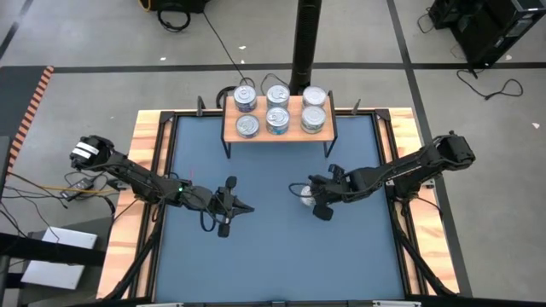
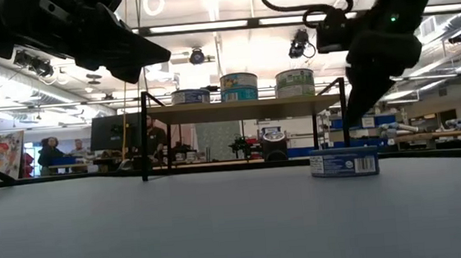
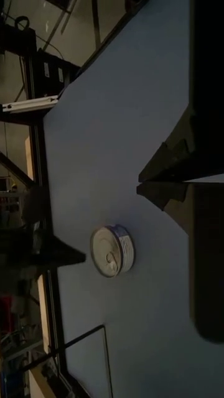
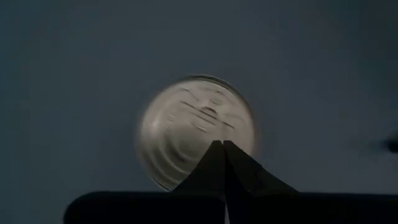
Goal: Stack canned seafood by type on shelf
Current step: Stack the blue tuna can on top of the blue tuna can on the shelf
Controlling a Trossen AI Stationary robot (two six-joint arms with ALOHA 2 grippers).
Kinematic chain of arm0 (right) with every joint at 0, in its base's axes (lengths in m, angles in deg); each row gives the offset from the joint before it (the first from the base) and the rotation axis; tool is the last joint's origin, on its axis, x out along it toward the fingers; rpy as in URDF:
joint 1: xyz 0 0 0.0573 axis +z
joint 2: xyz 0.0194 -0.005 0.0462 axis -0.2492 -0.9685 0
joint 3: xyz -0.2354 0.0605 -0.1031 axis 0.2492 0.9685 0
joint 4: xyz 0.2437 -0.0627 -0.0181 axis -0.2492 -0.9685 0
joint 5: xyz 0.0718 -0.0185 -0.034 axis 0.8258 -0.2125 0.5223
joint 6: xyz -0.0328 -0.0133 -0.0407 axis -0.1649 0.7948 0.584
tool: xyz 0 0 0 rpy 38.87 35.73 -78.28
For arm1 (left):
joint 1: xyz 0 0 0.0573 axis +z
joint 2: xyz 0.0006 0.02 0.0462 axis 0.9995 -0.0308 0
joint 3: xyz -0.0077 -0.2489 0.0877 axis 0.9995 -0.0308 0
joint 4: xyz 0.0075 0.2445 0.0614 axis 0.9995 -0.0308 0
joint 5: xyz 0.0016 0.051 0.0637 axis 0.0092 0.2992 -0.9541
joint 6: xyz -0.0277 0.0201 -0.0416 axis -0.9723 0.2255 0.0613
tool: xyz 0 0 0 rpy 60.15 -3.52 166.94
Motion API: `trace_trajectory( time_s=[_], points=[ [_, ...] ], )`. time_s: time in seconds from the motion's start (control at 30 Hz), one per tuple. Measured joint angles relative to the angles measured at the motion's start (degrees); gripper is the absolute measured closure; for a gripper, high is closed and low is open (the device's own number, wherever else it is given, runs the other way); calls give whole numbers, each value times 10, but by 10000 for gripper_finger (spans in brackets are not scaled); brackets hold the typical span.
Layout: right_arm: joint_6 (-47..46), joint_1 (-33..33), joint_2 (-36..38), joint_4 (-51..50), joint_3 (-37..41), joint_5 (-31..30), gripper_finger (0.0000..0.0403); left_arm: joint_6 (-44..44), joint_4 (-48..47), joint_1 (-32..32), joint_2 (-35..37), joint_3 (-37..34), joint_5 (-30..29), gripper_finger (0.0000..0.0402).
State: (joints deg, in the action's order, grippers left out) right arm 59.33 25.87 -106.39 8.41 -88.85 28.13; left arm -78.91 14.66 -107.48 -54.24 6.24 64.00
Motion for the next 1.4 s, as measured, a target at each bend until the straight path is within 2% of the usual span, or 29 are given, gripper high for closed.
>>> trace_trajectory(
  time_s=[0.17,0.27,0.5,0.67,0.8,1.0,1.17,1.4],
  points=[
    [-50,-2,0,-81,-3,-42,402,0,-6,0,0,0,9,398],
    [-75,-9,0,-76,28,-43,402,0,-7,0,0,0,9,399],
    [-81,-9,0,87,102,5,402,4,-7,0,0,0,9,399],
    [-80,1,0,157,108,6,402,28,-7,0,-14,3,3,399],
    [-71,5,0,202,108,5,402,57,-5,0,-56,22,1,396],
    [-65,5,-1,209,108,5,402,124,-6,0,-126,65,-9,366],
    [-68,5,-35,215,108,3,402,170,-7,0,-167,108,-25,330],
    [-60,12,-104,310,109,10,402,215,-109,1,-212,183,-29,287]
  ],
)
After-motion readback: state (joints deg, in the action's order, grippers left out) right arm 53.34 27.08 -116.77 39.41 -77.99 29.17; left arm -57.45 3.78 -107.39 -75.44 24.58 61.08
